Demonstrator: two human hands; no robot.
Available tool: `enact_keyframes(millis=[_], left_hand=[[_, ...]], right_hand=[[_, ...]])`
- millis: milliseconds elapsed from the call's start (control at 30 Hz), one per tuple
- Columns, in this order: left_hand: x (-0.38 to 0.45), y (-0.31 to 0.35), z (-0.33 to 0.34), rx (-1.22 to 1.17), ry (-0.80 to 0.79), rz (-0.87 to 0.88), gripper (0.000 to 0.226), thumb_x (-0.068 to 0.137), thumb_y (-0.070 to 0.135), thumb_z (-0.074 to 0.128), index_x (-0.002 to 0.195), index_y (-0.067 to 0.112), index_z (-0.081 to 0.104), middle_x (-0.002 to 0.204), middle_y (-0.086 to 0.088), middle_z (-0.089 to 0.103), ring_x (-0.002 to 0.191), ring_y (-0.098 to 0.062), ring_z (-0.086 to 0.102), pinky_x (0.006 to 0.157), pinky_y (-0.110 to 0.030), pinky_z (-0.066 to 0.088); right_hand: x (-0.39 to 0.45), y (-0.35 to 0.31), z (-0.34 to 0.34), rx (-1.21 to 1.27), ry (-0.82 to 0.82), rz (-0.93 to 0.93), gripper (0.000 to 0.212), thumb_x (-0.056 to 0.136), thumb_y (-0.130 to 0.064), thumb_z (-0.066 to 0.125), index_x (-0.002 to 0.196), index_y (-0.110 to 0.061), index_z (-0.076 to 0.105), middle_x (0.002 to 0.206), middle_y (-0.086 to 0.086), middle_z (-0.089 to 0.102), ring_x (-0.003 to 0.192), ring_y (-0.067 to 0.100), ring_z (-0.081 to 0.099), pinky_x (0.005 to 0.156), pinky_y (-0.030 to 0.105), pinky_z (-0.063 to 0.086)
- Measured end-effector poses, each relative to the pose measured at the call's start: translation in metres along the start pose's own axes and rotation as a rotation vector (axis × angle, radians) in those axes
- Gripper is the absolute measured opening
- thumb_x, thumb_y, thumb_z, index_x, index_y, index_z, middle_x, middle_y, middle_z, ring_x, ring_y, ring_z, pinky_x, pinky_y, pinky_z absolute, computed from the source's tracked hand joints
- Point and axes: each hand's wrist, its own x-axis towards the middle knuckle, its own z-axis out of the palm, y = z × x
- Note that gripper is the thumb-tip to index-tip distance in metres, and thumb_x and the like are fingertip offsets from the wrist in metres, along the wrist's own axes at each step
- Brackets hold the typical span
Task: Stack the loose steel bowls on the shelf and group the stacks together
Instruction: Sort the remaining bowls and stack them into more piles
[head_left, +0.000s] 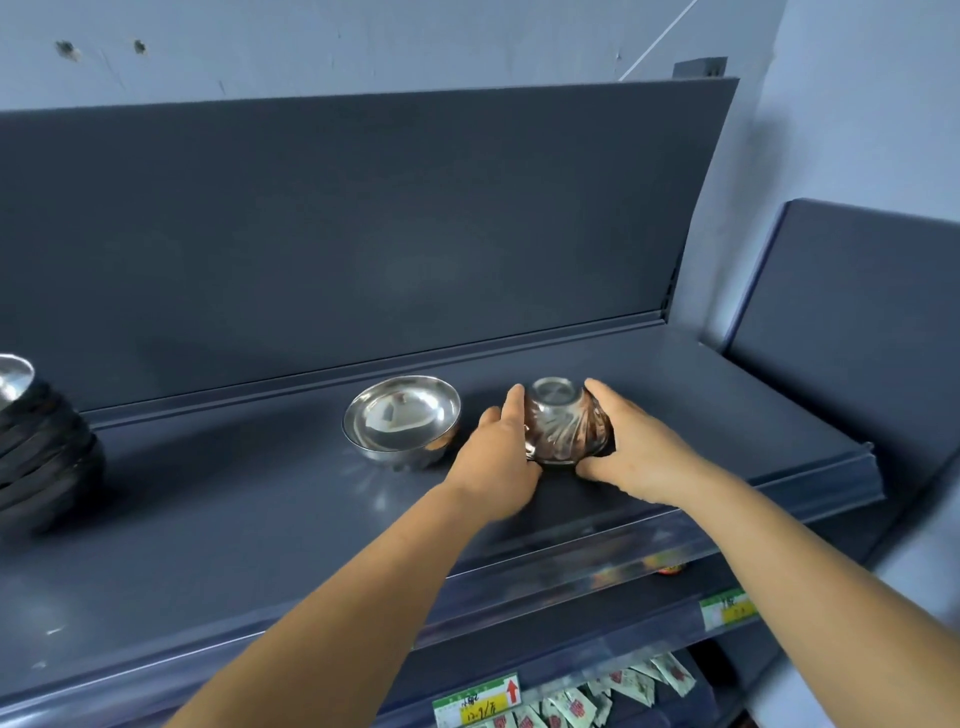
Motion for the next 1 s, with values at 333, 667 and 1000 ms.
enact_keyframes(millis=[333, 667, 1000], left_hand=[[0.002, 0.015, -0.031, -0.013, 0.142, 0.116, 0.064, 0.092, 0.017, 0.054, 0.149, 0.024, 0.025, 0.121, -0.008, 0.054, 0.113, -0.029, 0.05, 0.097, -0.034, 0.043], [-0.003, 0.016, -0.045, -0.05, 0.11, 0.013, 0.029, 0.102, 0.025, 0.03, 0.11, 0.008, 0.053, 0.077, 0.0, 0.057, 0.07, -0.02, 0.054, 0.052, -0.022, 0.037], [-0.022, -0.014, -0.056, 0.244, 0.269, -0.025, 0.043, 0.101, 0.023, 0.035, 0.141, 0.008, 0.035, 0.13, -0.013, 0.053, 0.122, -0.033, 0.04, 0.097, -0.037, 0.035]], right_hand=[[-0.009, 0.002, -0.029, 0.274, 0.14, -0.06, 0.071, 0.084, -0.038, 0.067, 0.147, -0.032, 0.033, 0.126, -0.018, 0.052, 0.115, 0.005, 0.052, 0.097, 0.026, 0.039], [-0.013, -0.012, -0.036, 0.16, 0.145, -0.069, 0.02, 0.101, -0.028, 0.035, 0.103, -0.027, 0.055, 0.087, -0.005, 0.059, 0.083, 0.014, 0.052, 0.071, 0.027, 0.04], [-0.005, -0.019, -0.009, 0.197, 0.126, 0.147, 0.033, 0.1, -0.026, 0.04, 0.092, -0.003, 0.063, 0.066, 0.005, 0.067, 0.048, 0.012, 0.059, 0.053, 0.026, 0.045]])
